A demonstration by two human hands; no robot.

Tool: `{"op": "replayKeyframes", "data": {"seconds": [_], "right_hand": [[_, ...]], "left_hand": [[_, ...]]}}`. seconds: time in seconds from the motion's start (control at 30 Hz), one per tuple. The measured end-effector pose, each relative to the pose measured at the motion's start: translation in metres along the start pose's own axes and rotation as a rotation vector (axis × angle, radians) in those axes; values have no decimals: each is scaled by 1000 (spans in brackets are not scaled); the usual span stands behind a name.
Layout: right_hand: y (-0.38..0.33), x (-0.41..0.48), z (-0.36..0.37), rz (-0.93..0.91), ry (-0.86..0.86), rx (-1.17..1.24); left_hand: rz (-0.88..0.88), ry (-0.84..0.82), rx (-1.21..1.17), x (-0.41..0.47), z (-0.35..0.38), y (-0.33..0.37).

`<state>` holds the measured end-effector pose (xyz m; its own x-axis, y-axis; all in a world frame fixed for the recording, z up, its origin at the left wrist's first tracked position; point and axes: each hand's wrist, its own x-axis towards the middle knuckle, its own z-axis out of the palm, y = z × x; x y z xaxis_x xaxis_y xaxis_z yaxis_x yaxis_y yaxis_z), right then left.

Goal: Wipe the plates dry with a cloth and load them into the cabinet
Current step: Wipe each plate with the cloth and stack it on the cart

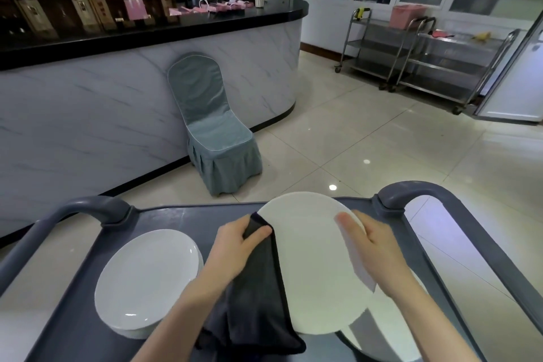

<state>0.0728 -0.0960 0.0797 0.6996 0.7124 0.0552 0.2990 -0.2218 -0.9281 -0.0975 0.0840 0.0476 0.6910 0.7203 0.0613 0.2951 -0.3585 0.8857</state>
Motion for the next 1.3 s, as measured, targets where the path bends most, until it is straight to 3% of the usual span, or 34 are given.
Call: {"op": "replayKeyframes", "data": {"seconds": [0.13, 0.2, 0.27, 0.37, 0.47, 0.53, 0.67, 0.8, 0.87, 0.97, 1.07, 1.13, 1.2, 1.3], "right_hand": [[-11, 9, 7, -126, -258, -274], [-11, 11, 5, -145, -287, -294], [-12, 12, -3, -134, -193, -213], [-5, 10, -1, -35, 79, 16], [11, -8, 26, 113, 257, 242], [21, -20, 35, 145, 252, 233], [18, -18, 29, 38, 39, 93], [4, -6, 29, -97, -198, -163], [2, 0, 24, -130, -192, -201], [7, 1, 16, -62, -52, -64], [18, -11, 24, 56, 98, 92], [27, -18, 31, 97, 118, 96], [29, -20, 33, 69, 49, 63], [19, -12, 30, -57, -153, -86]], "left_hand": [[224, -193, 129, 11, 2, 17], [253, -213, 88, 10, 5, 17], [170, -51, -43, 4, 10, 9], [-125, 269, -269, -13, 30, -5], [-329, 361, -421, -14, 37, -16], [-269, 298, -281, -5, 24, -19], [83, 4, 95, 13, -2, -3], [224, -289, 214, 19, 1, 6], [159, -203, 65, 12, 8, -1], [-92, 108, -223, -8, 24, -16], [-365, 261, -293, -23, 38, -33], [-392, 257, -260, -25, 35, -39], [-273, 173, -174, -18, 24, -41], [-35, -136, -34, -3, 8, -25]]}}
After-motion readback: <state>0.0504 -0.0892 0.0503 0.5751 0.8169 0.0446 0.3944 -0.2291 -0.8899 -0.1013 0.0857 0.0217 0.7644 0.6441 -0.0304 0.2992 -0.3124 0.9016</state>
